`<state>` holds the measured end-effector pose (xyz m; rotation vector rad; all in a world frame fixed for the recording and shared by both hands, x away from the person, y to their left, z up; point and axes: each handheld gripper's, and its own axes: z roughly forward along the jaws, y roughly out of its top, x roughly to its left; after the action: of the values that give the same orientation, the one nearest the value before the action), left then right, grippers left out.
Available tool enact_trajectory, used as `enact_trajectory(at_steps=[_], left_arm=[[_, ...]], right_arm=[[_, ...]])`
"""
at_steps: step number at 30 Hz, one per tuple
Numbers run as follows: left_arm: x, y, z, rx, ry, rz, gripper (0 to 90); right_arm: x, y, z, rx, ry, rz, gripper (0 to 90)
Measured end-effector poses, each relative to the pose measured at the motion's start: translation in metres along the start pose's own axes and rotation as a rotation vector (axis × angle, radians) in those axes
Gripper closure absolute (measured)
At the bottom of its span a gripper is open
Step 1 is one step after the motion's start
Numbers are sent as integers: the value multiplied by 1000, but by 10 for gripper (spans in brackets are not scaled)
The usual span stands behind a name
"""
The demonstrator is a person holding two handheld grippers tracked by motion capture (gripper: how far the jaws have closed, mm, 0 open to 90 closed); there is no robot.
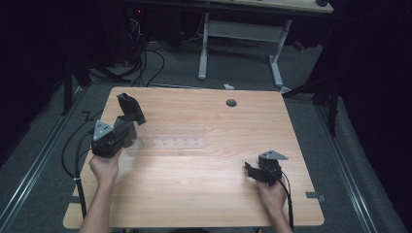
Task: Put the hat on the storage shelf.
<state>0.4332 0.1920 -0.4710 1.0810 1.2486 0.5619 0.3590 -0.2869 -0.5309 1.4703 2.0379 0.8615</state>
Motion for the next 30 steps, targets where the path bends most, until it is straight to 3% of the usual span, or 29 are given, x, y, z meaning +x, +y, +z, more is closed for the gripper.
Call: enact_trajectory(at_steps=[5, 8, 12, 16, 23, 30], left_arm=[[-1, -2, -3, 28, 3, -13, 850], [1, -3, -6, 53, 18, -41, 848], [2, -3, -9, 85, 37, -38, 842], [7, -5, -12, 89, 51, -65, 794], [13, -9, -20, 106, 91, -88, 513], [10, -17, -41, 105, 93, -98, 412]], right_arm=[[0, 0, 0, 1, 1, 0, 366], [0, 0, 0, 1, 1, 0, 364], [0, 0, 0, 2, 4, -4, 357], [0, 0, 0, 3, 5, -3, 355], [0, 0, 0, 2, 5, -5, 355], [0, 0, 0, 3, 5, -3, 355]])
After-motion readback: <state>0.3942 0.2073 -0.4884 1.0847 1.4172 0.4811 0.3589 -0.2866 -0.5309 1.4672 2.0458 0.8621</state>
